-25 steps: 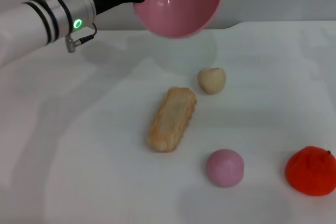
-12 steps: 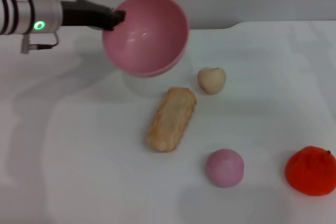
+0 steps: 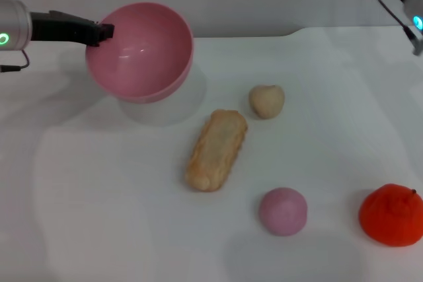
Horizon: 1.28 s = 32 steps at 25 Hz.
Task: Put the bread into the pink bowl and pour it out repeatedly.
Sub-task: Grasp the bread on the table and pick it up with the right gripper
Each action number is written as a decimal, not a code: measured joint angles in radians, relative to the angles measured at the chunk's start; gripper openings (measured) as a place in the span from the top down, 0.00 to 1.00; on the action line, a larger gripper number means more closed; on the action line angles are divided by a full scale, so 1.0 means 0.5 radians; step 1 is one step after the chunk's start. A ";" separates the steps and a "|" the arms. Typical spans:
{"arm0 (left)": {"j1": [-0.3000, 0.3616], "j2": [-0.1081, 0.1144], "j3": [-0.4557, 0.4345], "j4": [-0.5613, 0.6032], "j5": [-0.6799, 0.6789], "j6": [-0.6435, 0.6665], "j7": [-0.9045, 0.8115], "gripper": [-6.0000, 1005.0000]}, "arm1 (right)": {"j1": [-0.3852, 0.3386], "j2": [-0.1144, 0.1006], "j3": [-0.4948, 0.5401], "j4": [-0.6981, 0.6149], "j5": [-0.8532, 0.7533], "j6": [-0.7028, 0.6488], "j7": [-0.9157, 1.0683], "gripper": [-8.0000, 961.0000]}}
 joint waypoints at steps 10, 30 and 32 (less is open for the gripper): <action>0.048 0.009 -0.003 -0.012 0.006 -0.044 0.025 0.94 | 0.413 -0.052 -0.259 -0.070 -0.242 0.902 0.295 0.38; 0.069 0.001 0.004 -0.031 0.009 -0.213 0.129 0.94 | 0.163 0.011 -0.481 -0.578 1.126 1.041 -0.696 0.38; 0.069 0.001 0.011 -0.031 0.009 -0.221 0.129 0.94 | 0.142 0.011 -0.505 -0.635 1.384 1.108 -0.906 0.38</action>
